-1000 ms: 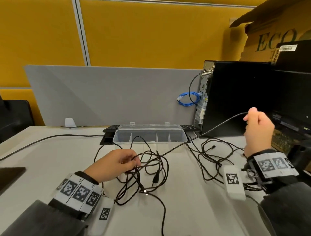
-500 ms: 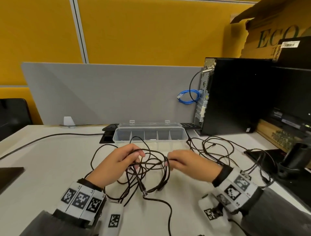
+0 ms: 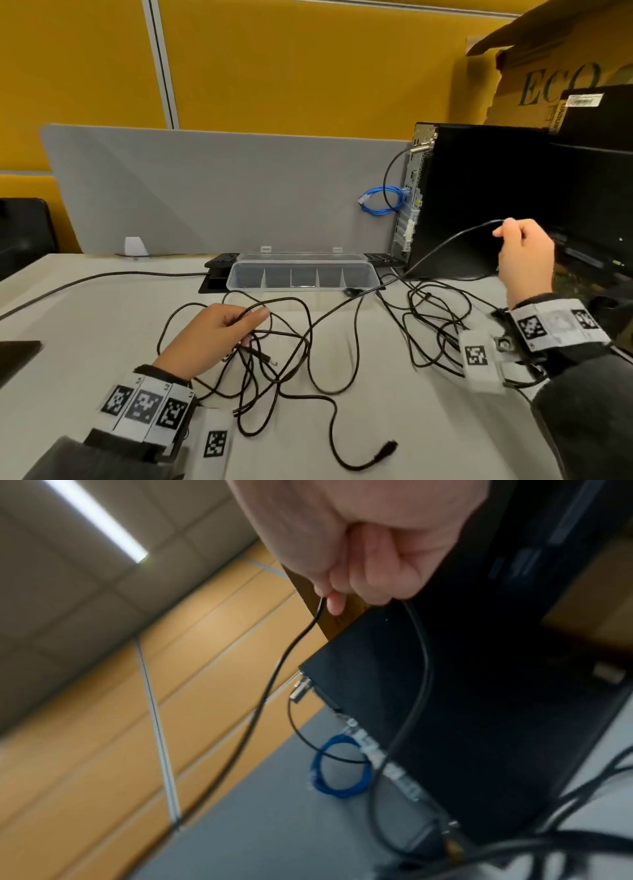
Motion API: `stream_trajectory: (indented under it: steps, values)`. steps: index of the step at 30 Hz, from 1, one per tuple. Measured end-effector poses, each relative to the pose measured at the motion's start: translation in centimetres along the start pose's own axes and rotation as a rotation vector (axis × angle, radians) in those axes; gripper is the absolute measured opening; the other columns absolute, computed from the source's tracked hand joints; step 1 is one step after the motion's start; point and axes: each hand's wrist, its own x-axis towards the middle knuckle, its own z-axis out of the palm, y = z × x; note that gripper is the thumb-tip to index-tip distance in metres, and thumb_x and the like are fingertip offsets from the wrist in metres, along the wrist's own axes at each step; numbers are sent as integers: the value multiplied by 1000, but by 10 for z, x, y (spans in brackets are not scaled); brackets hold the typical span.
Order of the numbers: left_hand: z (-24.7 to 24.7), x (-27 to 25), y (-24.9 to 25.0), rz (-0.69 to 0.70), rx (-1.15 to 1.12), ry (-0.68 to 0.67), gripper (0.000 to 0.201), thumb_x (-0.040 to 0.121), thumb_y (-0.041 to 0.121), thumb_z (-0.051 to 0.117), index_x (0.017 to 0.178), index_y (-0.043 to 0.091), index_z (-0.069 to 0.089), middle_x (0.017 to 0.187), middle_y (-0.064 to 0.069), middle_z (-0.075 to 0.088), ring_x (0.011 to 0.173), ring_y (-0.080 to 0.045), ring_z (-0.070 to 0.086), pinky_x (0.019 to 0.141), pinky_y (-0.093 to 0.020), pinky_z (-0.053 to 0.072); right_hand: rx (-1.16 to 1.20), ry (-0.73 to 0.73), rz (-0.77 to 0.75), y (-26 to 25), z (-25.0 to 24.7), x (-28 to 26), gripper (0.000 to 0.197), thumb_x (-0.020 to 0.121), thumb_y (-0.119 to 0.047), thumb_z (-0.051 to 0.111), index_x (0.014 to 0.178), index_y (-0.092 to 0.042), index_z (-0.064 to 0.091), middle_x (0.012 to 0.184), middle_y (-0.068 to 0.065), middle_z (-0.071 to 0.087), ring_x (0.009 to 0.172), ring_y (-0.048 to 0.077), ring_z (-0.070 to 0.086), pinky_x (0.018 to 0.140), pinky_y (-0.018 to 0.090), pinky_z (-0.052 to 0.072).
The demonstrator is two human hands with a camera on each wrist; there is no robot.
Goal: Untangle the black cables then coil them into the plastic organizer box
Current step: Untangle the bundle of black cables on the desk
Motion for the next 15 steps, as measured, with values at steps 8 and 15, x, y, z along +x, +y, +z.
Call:
stream_trajectory:
  steps: [8, 15]
  values:
    - [4, 4, -3, -71, -123, 127, 44, 84, 50, 53, 59, 18, 38, 49, 9, 30, 48, -6, 29, 55, -28, 27, -722, -216, -235, 10, 29, -32, 47, 92, -28, 49, 137, -16, 40, 126, 19, 45, 115, 35, 40, 89, 45, 40]
    - [8, 4, -5, -35, -197, 110, 38, 83, 44, 57, 65, 11, 48, 56, 0, 37, 51, -9, 34, 47, -17, 31, -534, -992, -790, -57, 86, -136, 69, 91, -28, 55, 146, -34, 14, 148, 0, 30, 134, 17, 32, 106, 37, 34]
